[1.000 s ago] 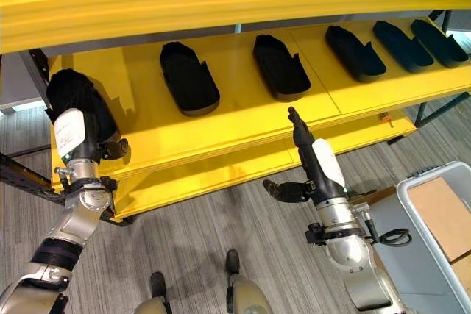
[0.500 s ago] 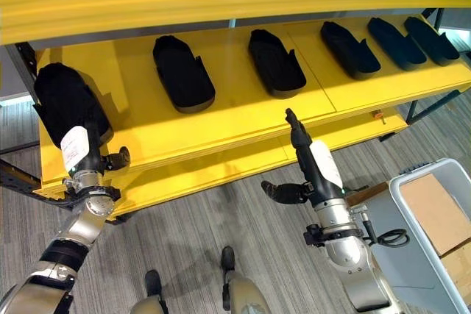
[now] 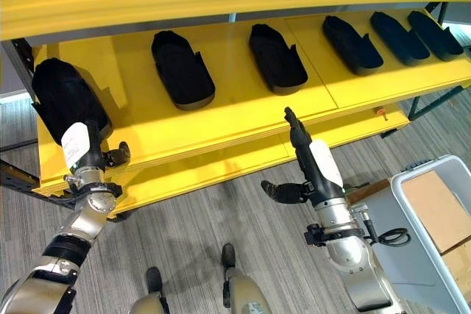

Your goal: Move parts from the plastic box to the shelf.

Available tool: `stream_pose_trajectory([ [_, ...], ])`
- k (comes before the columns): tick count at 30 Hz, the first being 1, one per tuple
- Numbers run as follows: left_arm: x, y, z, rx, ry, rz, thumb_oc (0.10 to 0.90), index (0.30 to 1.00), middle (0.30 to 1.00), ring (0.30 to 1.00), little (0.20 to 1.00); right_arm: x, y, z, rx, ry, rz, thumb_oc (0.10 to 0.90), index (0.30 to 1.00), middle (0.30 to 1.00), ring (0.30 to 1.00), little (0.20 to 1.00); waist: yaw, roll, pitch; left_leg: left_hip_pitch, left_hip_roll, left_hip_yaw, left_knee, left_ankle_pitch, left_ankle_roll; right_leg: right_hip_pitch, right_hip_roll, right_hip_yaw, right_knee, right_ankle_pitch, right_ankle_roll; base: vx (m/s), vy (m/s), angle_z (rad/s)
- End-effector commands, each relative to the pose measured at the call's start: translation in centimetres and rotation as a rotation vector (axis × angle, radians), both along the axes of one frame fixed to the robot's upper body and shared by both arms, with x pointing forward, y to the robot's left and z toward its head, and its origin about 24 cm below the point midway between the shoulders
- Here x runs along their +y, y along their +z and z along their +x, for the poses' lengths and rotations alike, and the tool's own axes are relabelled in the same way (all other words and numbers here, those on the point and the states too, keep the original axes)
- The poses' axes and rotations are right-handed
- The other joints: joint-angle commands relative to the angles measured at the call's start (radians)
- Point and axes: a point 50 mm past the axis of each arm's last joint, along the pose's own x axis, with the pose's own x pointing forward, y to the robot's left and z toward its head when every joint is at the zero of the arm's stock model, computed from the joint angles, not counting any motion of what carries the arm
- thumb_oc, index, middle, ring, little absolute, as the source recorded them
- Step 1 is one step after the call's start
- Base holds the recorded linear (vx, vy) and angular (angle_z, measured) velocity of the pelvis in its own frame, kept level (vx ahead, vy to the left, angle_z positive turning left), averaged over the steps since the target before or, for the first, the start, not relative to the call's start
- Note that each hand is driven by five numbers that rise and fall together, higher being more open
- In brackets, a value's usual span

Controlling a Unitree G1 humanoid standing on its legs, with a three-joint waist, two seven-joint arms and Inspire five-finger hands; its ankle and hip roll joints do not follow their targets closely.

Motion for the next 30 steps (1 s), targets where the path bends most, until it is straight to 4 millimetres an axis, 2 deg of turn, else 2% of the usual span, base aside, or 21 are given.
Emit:
stream_pose_trajectory([
  [1, 1.4, 1.3, 0.7, 0.016, -0.007, 0.118, 0.9, 1.0, 1.0, 1.0, 1.0, 1.2, 5.4, -0.3, -0.289, 0.096, 0.039, 0.9, 1.0, 1.0, 1.0, 1.0, -0.003, -0.012, -0.044, -0.084, 0.032, -0.026, 0.113, -0.007, 0.004, -0.005, -0.048, 0.023, 0.11, -0.083, 0.069, 0.0, 0.0, 0.0],
  [4, 1.7, 1.2, 0.5, 0.043, -0.03, 0.153, 0.9, 1.0, 1.0, 1.0, 1.0, 1.1, 5.5, -0.3, -0.295, 0.098, 0.045, 0.9, 1.0, 1.0, 1.0, 1.0, -0.002, -0.01, -0.043, -0.084, 0.032, -0.025, 0.114, -0.007, 0.004, -0.006, -0.048, 0.023, 0.11, -0.083, 0.07, 0.0, 0.005, -0.01],
  [7, 3.1, 1.1, 0.0, 0.099, -0.037, 0.215, 0.9, 1.0, 1.0, 1.0, 1.0, 1.1, 5.5, -0.3, -0.293, 0.104, 0.057, 0.9, 1.0, 1.0, 1.0, 1.0, 0.0, -0.003, -0.042, -0.089, 0.03, -0.023, 0.119, -0.007, 0.004, -0.011, -0.05, 0.024, 0.114, -0.082, 0.071, 0.0, 0.018, -0.04],
  [17, 4.6, 1.8, -0.3, 0.164, -0.07, 0.348, 0.9, 1.0, 1.0, 1.0, 1.0, 1.0, 5.4, -0.2, -0.288, 0.115, 0.054, 0.9, 1.0, 1.0, 1.0, 1.0, 0.002, 0.007, -0.037, -0.095, 0.029, -0.026, 0.124, -0.006, 0.006, -0.018, -0.053, 0.022, 0.125, -0.084, 0.071, 0.0, 0.0, 0.0],
  [30, 5.5, 2.5, -0.4, 0.214, -0.083, 0.443, 0.9, 1.0, 1.0, 1.0, 1.0, 0.7, 5.5, -0.4, -0.291, 0.107, 0.043, 0.9, 1.0, 1.0, 1.0, 1.0, 0.002, 0.014, -0.021, -0.109, 0.027, -0.034, 0.135, -0.006, 0.006, -0.029, -0.055, 0.018, 0.137, -0.084, 0.07, 0.0, 0.001, 0.01],
])
